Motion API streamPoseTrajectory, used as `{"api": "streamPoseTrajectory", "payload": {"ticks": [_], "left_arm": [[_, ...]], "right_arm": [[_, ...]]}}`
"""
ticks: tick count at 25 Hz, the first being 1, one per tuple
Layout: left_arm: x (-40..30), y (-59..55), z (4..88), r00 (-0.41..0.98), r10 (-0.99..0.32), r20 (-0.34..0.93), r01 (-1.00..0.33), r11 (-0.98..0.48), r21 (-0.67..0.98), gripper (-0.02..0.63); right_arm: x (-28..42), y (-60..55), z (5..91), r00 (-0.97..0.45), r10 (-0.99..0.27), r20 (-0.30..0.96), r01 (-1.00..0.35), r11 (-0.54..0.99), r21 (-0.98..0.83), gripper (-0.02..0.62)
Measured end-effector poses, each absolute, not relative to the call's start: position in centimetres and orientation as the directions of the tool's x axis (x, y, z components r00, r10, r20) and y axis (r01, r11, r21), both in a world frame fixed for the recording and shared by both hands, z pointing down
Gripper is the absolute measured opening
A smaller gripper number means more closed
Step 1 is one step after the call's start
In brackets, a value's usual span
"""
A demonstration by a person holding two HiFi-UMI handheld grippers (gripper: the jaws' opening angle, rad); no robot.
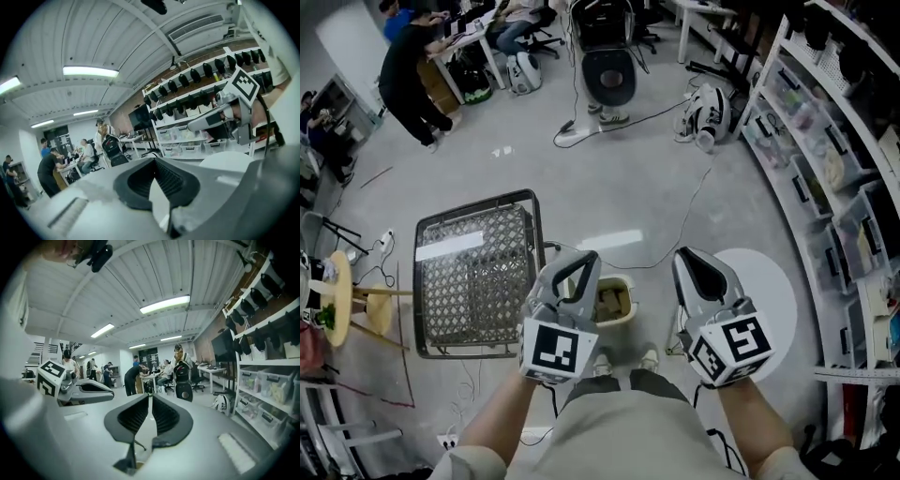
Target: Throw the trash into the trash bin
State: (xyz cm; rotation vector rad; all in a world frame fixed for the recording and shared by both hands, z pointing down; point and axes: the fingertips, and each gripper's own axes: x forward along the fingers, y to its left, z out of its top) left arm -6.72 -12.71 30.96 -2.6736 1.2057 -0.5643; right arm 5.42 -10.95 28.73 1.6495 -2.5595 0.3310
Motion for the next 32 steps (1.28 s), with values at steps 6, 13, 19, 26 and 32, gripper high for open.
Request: {"api": "streamPoseTrajectory", "payload": {"ticks": [6, 13, 19, 26, 32], "left_arm": [[-5.9, -11.2, 23.4, 0.669, -0.734, 0.119, -0.691, -0.673, -0.263, 0.003], [-6.9, -9.7, 19.7, 0.655, -0.752, 0.077, -0.708, -0.646, -0.285, 0.003], [-7.0, -9.7, 19.8, 0.643, -0.760, 0.094, -0.720, -0.641, -0.266, 0.003], [-6.1, -10.3, 19.7, 0.654, -0.751, 0.091, -0.714, -0.652, -0.257, 0.003], [-3.2, -10.6, 20.1, 0.706, -0.703, 0.086, -0.666, -0.700, -0.260, 0.002]], "right_arm": [[6.5, -8.3, 21.9, -0.385, -0.920, 0.069, -0.923, 0.383, -0.047, 0.026], [6.5, -5.7, 16.8, -0.384, -0.923, -0.018, -0.922, 0.383, 0.048, 0.028], [6.9, -6.0, 16.9, -0.397, -0.918, -0.022, -0.917, 0.396, 0.039, 0.028], [7.7, -6.3, 16.6, -0.382, -0.923, -0.032, -0.924, 0.381, 0.038, 0.154], [10.5, -6.0, 16.6, -0.297, -0.954, -0.033, -0.955, 0.296, 0.031, 0.270]]}}
